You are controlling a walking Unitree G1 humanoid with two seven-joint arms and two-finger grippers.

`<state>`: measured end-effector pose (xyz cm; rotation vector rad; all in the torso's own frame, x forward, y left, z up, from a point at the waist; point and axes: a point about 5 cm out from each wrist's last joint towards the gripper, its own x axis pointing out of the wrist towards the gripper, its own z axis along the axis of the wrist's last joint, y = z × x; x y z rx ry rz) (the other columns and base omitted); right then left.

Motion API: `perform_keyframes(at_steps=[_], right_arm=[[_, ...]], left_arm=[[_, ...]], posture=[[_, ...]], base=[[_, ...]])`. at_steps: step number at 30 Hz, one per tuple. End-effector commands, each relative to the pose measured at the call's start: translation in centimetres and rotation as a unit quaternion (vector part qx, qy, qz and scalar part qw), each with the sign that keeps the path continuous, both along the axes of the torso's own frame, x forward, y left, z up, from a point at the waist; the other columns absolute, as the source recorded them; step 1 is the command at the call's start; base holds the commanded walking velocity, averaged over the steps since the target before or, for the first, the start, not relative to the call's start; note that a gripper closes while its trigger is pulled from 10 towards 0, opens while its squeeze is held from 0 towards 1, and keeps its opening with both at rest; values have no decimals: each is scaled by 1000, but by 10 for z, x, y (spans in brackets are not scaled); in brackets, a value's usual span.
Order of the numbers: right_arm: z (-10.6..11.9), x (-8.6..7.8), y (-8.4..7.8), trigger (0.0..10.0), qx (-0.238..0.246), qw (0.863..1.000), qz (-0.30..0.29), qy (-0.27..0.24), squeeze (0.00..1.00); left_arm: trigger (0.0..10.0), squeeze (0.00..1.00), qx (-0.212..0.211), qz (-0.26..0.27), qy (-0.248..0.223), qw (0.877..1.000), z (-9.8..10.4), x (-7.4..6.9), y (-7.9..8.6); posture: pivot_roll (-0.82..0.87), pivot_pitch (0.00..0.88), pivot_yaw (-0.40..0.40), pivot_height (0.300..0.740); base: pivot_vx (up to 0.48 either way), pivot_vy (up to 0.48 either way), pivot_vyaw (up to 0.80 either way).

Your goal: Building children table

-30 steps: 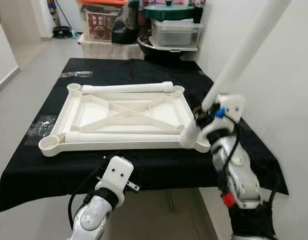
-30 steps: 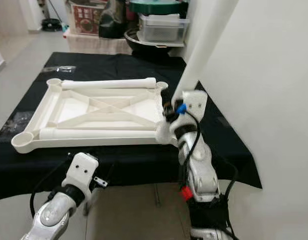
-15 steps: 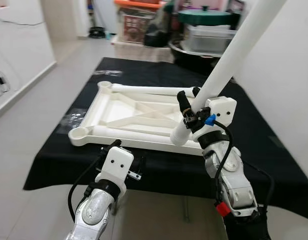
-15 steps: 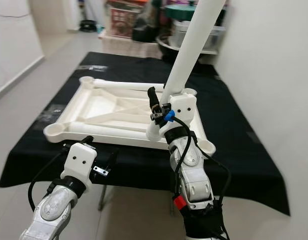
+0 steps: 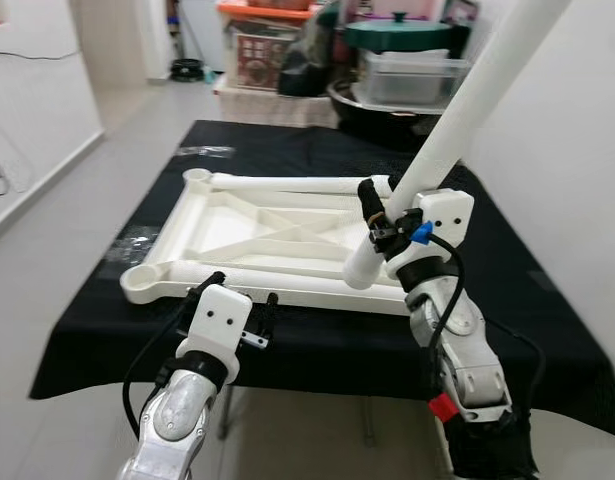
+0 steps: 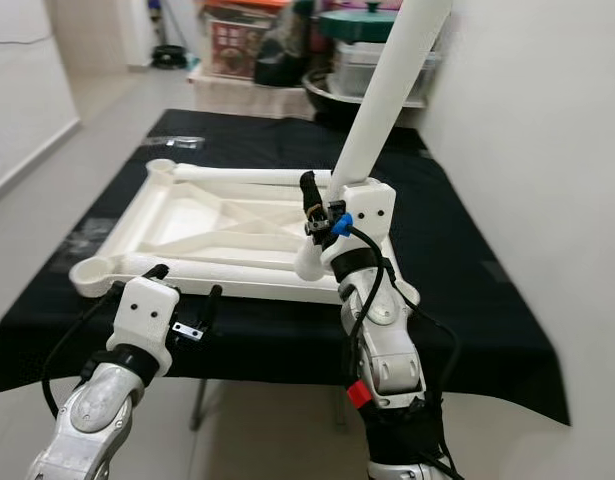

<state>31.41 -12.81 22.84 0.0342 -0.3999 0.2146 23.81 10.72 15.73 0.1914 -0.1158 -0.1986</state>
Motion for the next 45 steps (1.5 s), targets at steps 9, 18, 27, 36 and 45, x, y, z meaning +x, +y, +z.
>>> perform_keyframes(at_steps=[9, 18, 27, 36, 45], right_arm=[[3, 3, -4, 10000, 9, 1000, -6, 0, 0], [5, 5, -8, 10000, 1, 1000, -3, -2, 0], [20, 15, -13, 10000, -9, 1000, 15, -18, 0], [38, 48, -2, 10000, -40, 994, 105, -15, 0], [52, 88, -14, 10000, -85, 980, 173, 51, 0]], left_arm=[[10000, 0, 7, -15, 22, 1000, -10, -3, -9], [10000, 0, 2, 4, 25, 1000, -11, -1, -2], [10000, 0, -31, 17, 34, 999, -12, 0, 0], [10000, 0, -45, -29, 47, 997, -14, -11, -16], [10000, 0, -48, -65, 53, 995, -3, -36, -24]], posture=[[68, 0, -90, 740], [67, 0, -97, 740], [58, 0, -104, 740], [68, 0, -124, 740], [106, 81, -139, 740]], base=[[0, -331, 0], [0, -165, 0], [0, 0, 0], [0, 0, 0], [0, 0, 0]])
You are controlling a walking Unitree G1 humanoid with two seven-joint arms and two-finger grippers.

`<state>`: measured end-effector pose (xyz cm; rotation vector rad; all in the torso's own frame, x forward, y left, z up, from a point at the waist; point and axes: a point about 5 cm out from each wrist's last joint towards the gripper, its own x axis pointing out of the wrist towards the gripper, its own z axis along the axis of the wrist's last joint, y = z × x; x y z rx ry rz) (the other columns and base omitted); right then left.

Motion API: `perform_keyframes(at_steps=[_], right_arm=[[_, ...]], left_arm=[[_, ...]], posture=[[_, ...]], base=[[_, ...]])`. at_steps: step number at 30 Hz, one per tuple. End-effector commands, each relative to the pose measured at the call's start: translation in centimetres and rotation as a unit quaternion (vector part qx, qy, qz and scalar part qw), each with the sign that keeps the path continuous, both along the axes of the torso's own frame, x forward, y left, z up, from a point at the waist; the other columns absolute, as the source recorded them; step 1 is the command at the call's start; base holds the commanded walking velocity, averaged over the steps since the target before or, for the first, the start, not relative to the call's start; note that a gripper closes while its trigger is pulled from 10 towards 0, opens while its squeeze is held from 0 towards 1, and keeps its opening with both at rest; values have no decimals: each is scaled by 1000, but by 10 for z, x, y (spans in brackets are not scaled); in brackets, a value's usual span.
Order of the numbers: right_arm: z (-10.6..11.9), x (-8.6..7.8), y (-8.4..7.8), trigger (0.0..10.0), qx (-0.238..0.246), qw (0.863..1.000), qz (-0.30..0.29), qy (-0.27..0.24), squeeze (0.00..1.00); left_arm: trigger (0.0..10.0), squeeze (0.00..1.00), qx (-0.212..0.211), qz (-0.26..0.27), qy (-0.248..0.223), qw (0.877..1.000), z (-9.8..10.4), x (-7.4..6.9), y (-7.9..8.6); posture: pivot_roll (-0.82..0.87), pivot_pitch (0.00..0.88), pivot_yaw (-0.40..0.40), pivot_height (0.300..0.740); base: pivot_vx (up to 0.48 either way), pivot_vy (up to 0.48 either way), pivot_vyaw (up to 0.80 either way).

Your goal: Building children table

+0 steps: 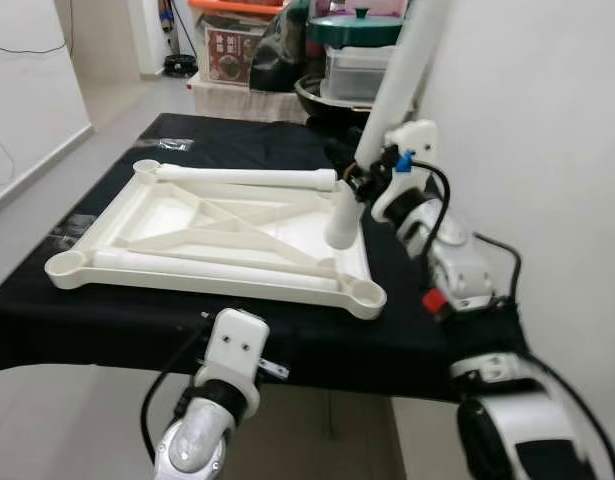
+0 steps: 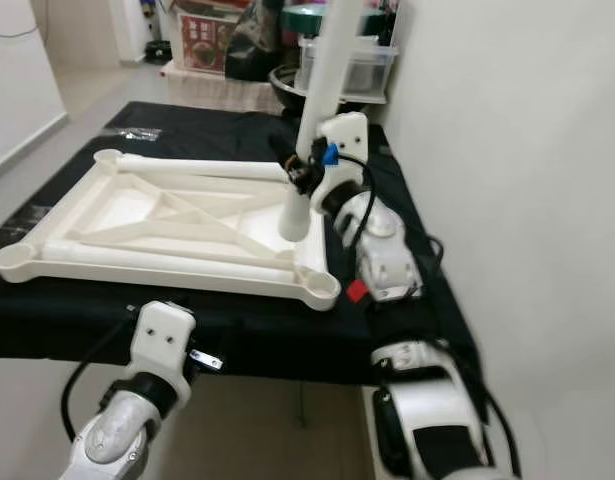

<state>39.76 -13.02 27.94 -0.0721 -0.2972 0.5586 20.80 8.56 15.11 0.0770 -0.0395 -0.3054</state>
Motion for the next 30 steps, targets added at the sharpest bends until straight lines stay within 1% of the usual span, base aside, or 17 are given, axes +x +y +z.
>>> perform_keyframes(at_steps=[1, 4, 6, 7, 8, 9, 10, 11, 12, 14, 15, 17, 18, 21, 26, 28, 30], right_arm=[[1, 5, -12, 10000, 3, 1000, 15, 16, 0], [4, 6, -17, 10000, 5, 999, 24, 22, 0], [6, 4, -29, 10000, -6, 995, 87, 51, 0], [6, 4, -29, 10000, -6, 995, 87, 51, 0], [9, 2, -36, 10000, -6, 989, 132, 64, 0], [9, 2, -36, 10000, -6, 989, 132, 64, 0], [12, -3, -42, 10000, -10, 982, 177, 67, 0], [15, -6, -45, 10000, -12, 977, 204, 66, 0], [15, -6, -45, 10000, -12, 977, 204, 66, 0], [16, -12, -51, 10000, -23, 963, 259, 66, 0], [16, -12, -51, 10000, -23, 963, 259, 66, 0], [17, -15, -53, 10000, -29, 954, 291, 66, 0], [17, -15, -54, 10000, -35, 951, 301, 66, 0], [14, -15, -54, 10000, -51, 947, 309, 69, 0], [12, -15, -53, 10000, -60, 943, 319, 74, 0], [6, -15, -53, 10000, -73, 939, 326, 79, 0], [5, -15, -53, 10000, -75, 939, 326, 80, 0]], left_arm=[[10000, 0, 1, -13, 4, 1000, 3, -6, -2], [10000, 0, 1, -16, 4, 1000, 4, -9, -2], [10000, 0, 3, -19, 9, 1000, 6, -14, 0], [10000, 0, 3, -19, 9, 1000, 6, -14, 0], [10000, 0, 4, -22, 11, 1000, 7, -16, 1], [10000, 0, 4, -22, 11, 1000, 7, -16, 1], [10000, 0, 7, -25, 12, 1000, 8, -18, 2], [10000, 0, 9, -27, 13, 1000, 9, -19, 2], [10000, 0, 9, -27, 13, 1000, 9, -19, 2], [10000, 0, 10, -32, 17, 999, 10, -22, 3], [10000, 0, 10, -32, 17, 999, 10, -22, 3], [10000, 0, 12, -34, 21, 999, 11, -24, 4], [10000, 0, 14, -35, 23, 999, 12, -25, 4], [10000, 0, 16, -37, 26, 999, 12, -26, 5], [10000, 0, 18, -39, 28, 999, 13, -28, 6], [10000, 0, 21, -42, 32, 998, 15, -30, 7], [10000, 0, 22, -42, 33, 998, 15, -31, 7]], posture=[[106, 81, -139, 740], [107, 87, -139, 740], [116, 129, -129, 740], [116, 129, -129, 740], [124, 144, -124, 740], [124, 144, -124, 740], [128, 155, -116, 740], [129, 160, -114, 740], [129, 160, -114, 740], [137, 181, -101, 740], [137, 181, -101, 740], [140, 186, -97, 740], [141, 189, -92, 740], [143, 189, -90, 740], [152, 192, -87, 740], [158, 195, -84, 740], [159, 195, -84, 740]], base=[[0, 0, 0], [0, 0, 0], [0, 0, 0], [0, 0, 0], [0, 0, 0], [0, 0, 0], [0, 0, 0], [0, 0, 0], [0, 0, 0], [0, 0, 0], [0, 0, 0], [0, 0, 0], [0, 0, 0], [0, 0, 0], [0, 0, 0], [0, 0, 0], [0, 0, 0]])
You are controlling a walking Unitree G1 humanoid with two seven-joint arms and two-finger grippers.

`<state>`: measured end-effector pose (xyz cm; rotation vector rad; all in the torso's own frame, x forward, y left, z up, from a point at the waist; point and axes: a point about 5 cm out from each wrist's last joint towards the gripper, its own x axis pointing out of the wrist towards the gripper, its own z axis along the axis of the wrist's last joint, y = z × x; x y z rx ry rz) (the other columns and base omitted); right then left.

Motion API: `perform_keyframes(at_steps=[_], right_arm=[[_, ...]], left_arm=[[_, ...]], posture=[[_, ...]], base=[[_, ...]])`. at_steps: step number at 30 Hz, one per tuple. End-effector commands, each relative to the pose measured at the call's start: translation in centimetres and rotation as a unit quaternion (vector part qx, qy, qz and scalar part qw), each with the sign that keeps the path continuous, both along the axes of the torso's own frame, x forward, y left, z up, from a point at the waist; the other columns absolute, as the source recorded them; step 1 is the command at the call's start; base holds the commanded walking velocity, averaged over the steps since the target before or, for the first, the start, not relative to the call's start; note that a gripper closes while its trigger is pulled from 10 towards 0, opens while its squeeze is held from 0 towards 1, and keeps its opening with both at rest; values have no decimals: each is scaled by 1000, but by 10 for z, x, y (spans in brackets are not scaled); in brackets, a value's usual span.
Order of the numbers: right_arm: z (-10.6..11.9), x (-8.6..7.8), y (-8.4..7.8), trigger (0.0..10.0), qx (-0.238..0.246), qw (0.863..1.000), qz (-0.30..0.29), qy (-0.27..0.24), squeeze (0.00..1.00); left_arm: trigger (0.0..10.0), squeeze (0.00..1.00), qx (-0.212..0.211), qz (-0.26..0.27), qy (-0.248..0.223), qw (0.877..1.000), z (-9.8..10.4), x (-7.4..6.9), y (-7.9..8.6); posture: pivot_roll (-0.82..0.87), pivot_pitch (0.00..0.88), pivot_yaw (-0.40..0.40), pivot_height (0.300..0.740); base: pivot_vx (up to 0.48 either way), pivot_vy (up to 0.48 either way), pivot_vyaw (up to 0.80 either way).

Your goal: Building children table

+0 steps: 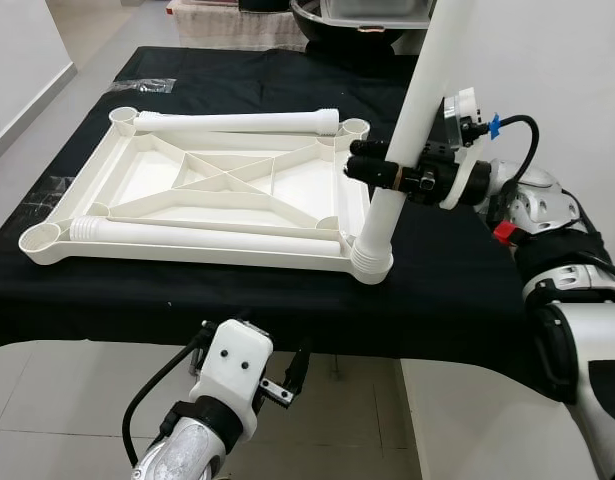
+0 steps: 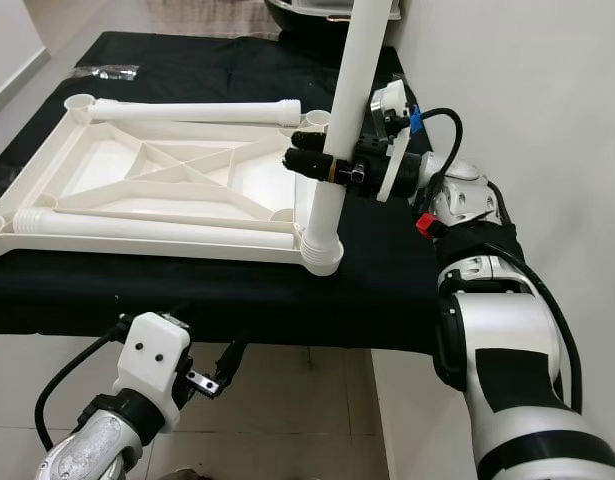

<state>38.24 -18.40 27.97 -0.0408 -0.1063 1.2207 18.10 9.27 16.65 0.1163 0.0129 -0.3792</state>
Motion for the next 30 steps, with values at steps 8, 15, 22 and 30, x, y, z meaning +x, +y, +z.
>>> perform_keyframes(at_steps=[8, 15, 22, 30], right_arm=[[0, 0, 0, 10000, -23, 1000, 4, -20, 0], [3, 4, 1, 10000, -35, 998, -28, -48, 0], [-3, 3, 6, 10000, -39, 998, -19, -49, 0], [-19, 4, 11, 10000, -46, 998, -32, -35, 0]], left_arm=[[10000, 0, 2, -7, 13, 1000, 0, -5, 1], [10000, 0, 8, -12, 14, 1000, 1, -4, 0], [10000, 0, 11, -11, 13, 1000, 2, -4, 0], [10000, 0, 13, -9, 11, 1000, 2, -3, 0]], posture=[[164, 198, -79, 740], [162, 196, -75, 740], [168, 194, -74, 740], [168, 191, -74, 740]], base=[[0, 0, 0], [0, 0, 0], [0, 0, 0], [0, 0, 0]])
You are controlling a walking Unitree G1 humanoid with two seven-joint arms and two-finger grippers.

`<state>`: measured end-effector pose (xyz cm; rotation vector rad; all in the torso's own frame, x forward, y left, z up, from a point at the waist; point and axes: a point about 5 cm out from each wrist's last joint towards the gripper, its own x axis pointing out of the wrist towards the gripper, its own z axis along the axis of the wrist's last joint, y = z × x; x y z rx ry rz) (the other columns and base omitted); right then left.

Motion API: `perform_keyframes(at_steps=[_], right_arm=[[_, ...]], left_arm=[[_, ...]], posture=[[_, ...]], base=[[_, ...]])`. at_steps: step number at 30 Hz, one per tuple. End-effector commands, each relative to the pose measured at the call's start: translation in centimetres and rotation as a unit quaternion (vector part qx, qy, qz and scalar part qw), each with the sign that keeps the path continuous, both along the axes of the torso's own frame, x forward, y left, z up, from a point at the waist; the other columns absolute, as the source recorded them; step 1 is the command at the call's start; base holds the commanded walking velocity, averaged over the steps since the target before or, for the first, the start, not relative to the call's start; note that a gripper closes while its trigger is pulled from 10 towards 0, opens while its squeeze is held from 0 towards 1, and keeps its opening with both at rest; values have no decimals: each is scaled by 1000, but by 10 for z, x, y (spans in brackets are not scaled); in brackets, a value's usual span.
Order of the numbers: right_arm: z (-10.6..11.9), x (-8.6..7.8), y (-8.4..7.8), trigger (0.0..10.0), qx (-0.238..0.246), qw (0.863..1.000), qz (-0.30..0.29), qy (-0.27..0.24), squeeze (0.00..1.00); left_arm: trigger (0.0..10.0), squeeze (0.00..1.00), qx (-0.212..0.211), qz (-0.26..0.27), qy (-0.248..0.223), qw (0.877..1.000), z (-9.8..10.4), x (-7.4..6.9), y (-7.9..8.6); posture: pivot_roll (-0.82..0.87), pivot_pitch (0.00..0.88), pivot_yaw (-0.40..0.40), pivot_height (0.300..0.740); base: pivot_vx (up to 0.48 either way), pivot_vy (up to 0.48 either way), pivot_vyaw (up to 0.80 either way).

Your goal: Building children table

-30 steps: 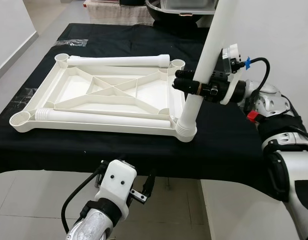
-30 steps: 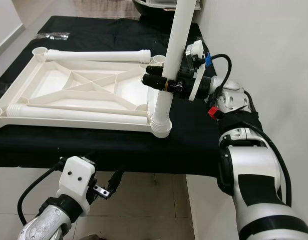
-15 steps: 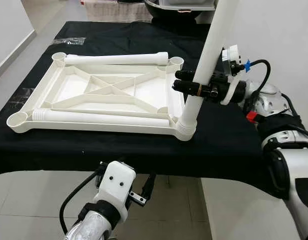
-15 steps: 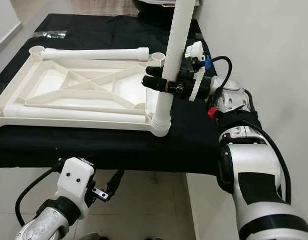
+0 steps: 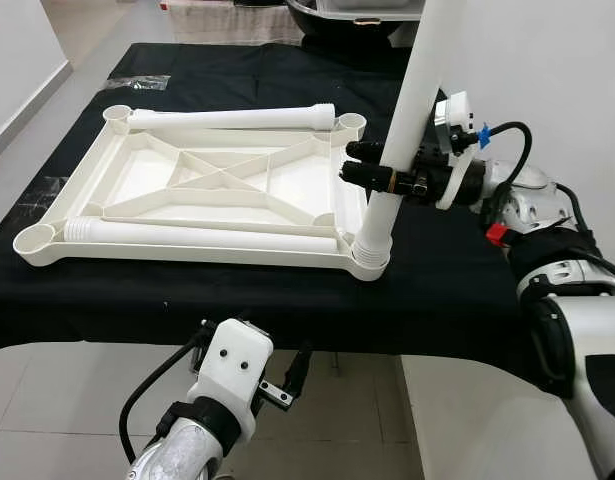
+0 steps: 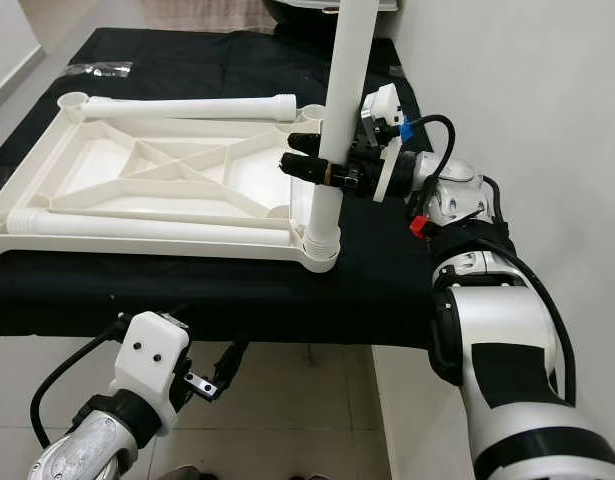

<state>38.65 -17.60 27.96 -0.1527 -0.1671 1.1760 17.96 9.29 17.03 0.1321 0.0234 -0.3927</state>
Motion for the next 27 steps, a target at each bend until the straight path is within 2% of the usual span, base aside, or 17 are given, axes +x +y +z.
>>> perform_keyframes(at_steps=[1, 4, 10, 12, 14, 15, 19, 20, 22, 24, 25, 27], right_arm=[[-22, 3, 4, 10000, -18, 999, -38, 18, 0], [-29, 6, 6, 10000, -15, 997, -79, 14, 0], [-41, 6, 7, 10000, -13, 994, -103, 24, 0], [-47, 8, 6, 10000, 5, 989, -147, 28, 0], [-47, 8, 6, 10000, 5, 989, -147, 28, 0], [-52, 10, 8, 10000, 19, 982, -183, 35, 0], [-53, 12, 11, 10000, 23, 977, -208, 39, 0], [-51, 15, 14, 10000, 33, 971, -233, 41, 0], [-51, 15, 14, 10000, 33, 971, -233, 41, 0], [-46, 20, 19, 10000, 53, 957, -282, 48, 0], [-46, 20, 19, 10000, 53, 957, -282, 48, 0], [-45, 25, 23, 10000, 56, 935, -348, 44, 0]], left_arm=[[10000, 0, 5, -3, 7, 1000, -2, -2, 0], [10000, 0, 5, -4, 7, 1000, -2, 0, -1], [10000, 0, 4, -5, 4, 1000, -2, 2, -2], [10000, 0, 4, -6, 2, 1000, -1, 4, -2], [10000, 0, 4, -6, 2, 1000, -1, 4, -2], [10000, 0, 4, -5, 0, 1000, -1, 5, -2], [10000, 0, 3, -4, 0, 1000, -2, 6, -2], [10000, 0, 2, -4, 0, 1000, -2, 6, -3], [10000, 0, 2, -4, 0, 1000, -2, 6, -3], [10000, 0, 1, -3, -2, 1000, -2, 8, -4], [10000, 0, 1, -3, -2, 1000, -2, 8, -4], [10000, 0, 1, -1, -6, 1000, -1, 9, -4]], posture=[[168, 191, -74, 740], [159, 188, -75, 740], [152, 184, -71, 740], [147, 180, -73, 740], [147, 180, -73, 740], [147, 180, -72, 740], [136, 178, -71, 740], [133, 176, -76, 740], [133, 176, -76, 740], [131, 170, -80, 740], [131, 170, -80, 740], [129, 169, -81, 740]], base=[[0, 0, 0], [0, 0, 0], [0, 0, 0], [0, 0, 0], [0, 0, 0], [0, 0, 0], [0, 0, 0], [0, 0, 0], [0, 0, 0], [0, 0, 0], [0, 0, 0], [0, 0, 0]])
